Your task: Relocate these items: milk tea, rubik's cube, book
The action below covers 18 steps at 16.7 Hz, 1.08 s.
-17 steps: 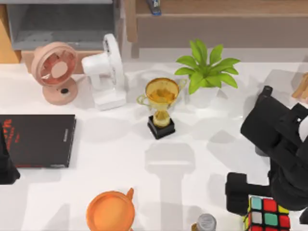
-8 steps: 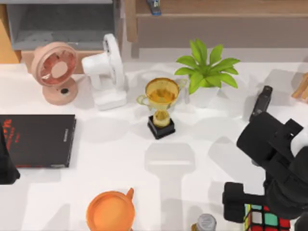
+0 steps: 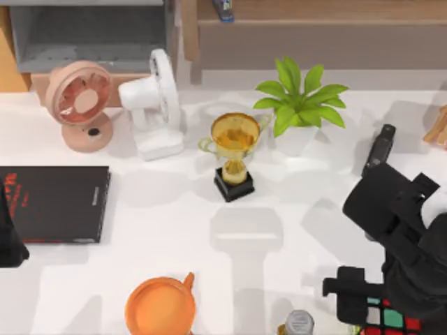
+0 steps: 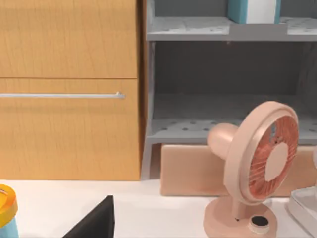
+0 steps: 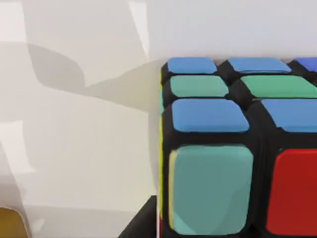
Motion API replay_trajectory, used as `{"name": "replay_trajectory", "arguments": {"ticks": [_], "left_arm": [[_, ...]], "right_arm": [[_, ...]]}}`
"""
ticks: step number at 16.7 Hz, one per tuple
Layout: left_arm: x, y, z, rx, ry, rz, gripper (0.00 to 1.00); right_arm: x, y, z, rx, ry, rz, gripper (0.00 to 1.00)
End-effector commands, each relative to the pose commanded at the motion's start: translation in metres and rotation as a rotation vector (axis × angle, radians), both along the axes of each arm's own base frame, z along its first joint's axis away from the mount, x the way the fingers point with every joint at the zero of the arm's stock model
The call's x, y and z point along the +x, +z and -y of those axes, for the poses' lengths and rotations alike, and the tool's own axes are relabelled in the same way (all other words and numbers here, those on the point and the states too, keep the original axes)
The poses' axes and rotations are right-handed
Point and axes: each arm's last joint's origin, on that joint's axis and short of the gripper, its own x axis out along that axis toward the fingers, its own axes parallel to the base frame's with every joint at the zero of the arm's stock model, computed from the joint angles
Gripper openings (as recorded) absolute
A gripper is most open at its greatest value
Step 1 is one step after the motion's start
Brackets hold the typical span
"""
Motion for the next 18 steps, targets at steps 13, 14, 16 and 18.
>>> {"name": "replay_trajectory", "arguments": {"ticks": [13,14,16,18], "left_arm": [[0.0,0.0,0.0,0.0,0.0,0.0,1.0],[0.0,0.0,0.0,0.0,0.0,0.0,1.0],[0.0,0.0,0.0,0.0,0.0,0.0,1.0],[0.0,0.0,0.0,0.0,0.0,0.0,1.0]], "right_arm": [[0.0,0.0,0.0,0.0,0.0,0.0,0.0],[0.0,0.001,0.0,0.002,-0.002,0.003,0.0],[0.0,0.004,0.0,0.0,-0.002,0.002,0.0],[0.0,0.011,0.0,-0.001,-0.003,0.0,0.0]]}}
